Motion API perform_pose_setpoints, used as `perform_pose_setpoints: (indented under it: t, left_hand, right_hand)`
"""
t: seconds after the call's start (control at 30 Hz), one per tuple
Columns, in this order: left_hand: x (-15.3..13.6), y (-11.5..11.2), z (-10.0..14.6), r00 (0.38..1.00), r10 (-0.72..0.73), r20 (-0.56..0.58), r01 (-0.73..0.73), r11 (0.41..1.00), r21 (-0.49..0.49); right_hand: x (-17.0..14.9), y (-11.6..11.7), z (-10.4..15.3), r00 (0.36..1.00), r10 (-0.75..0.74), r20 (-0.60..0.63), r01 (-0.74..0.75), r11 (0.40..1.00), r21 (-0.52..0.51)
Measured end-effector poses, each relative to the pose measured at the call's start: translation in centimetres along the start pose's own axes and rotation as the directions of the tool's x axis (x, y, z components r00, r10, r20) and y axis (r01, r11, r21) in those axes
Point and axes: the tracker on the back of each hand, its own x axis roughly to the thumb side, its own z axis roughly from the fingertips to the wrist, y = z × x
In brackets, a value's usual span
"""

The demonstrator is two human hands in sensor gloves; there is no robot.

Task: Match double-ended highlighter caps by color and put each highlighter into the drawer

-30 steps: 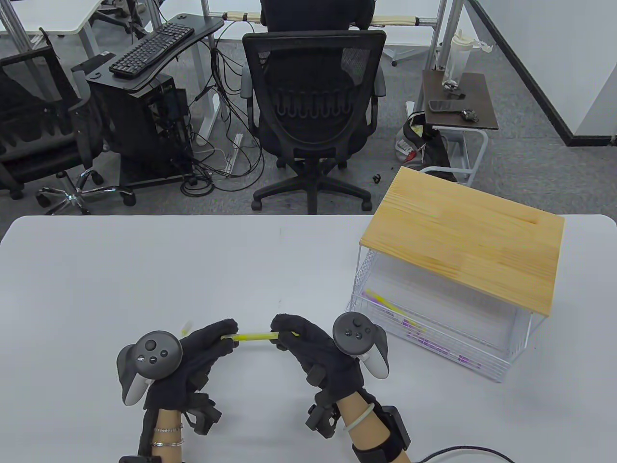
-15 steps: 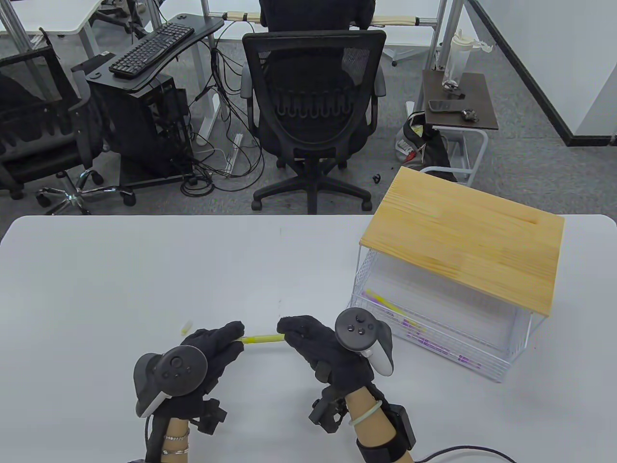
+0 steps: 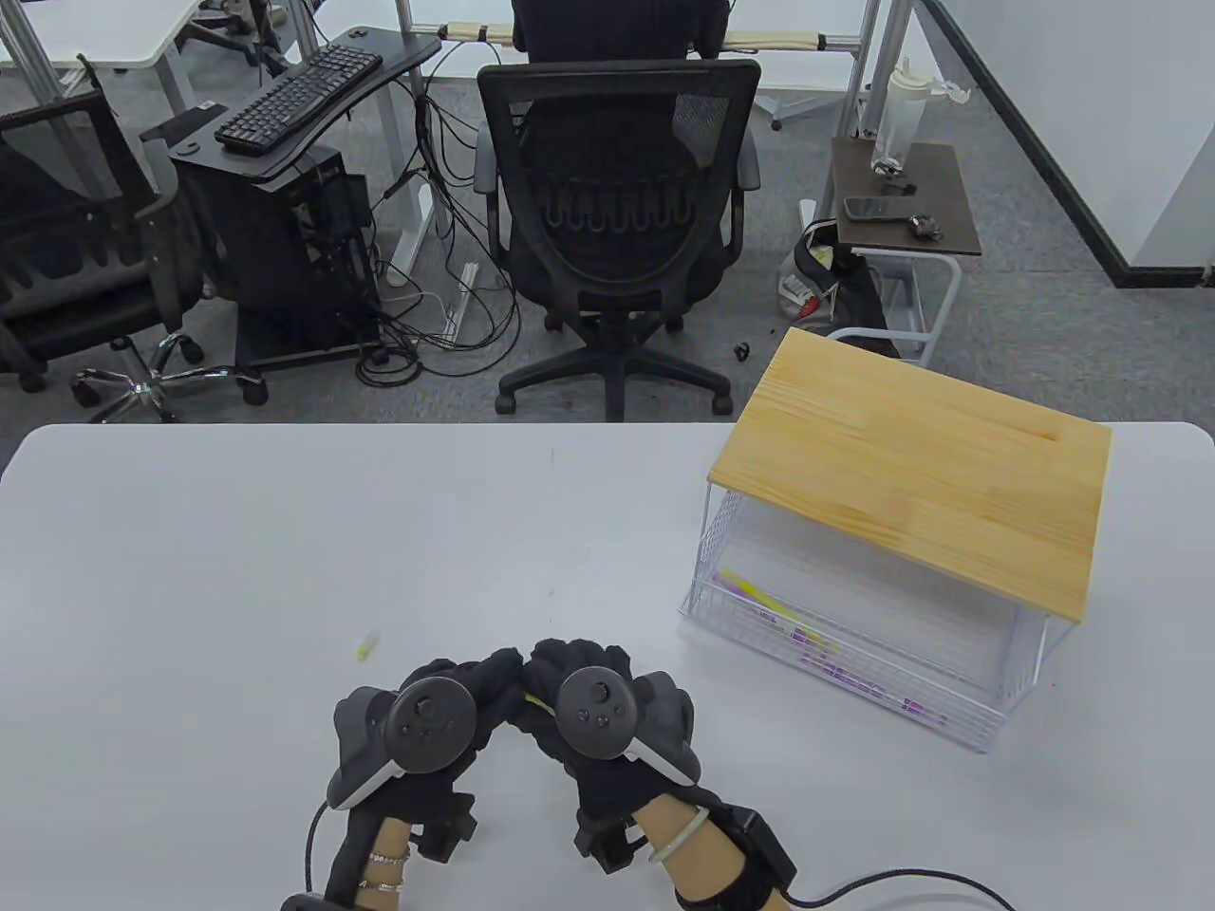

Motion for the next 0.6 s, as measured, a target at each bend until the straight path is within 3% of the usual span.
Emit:
perform_pose_setpoints:
  t: [0.2,0.37,0.6]
  left_hand:
    - [-1.1,0.7,0.4,0.999,0.029,-0.028,-0.028,0.999,0.034]
    - [-3.8,1.4,0.9,0.987,-0.052,-0.155,0.065,0.995,0.080]
    - [-8.1,1.3,1.5,0.944,-0.097,-0.314,0.114,0.993,0.037]
  right_hand:
    - [-1.4,-1.1,-0.1,0.996,-0.081,-0.045,0.080,0.997,-0.021]
    - [-2.6,-2.3,-0.2,0.974,-0.219,-0.051,0.219,0.976,-0.018]
    - [-4.1,-3.2,-0.4,0.923,-0.382,-0.045,0.383,0.923,0.028]
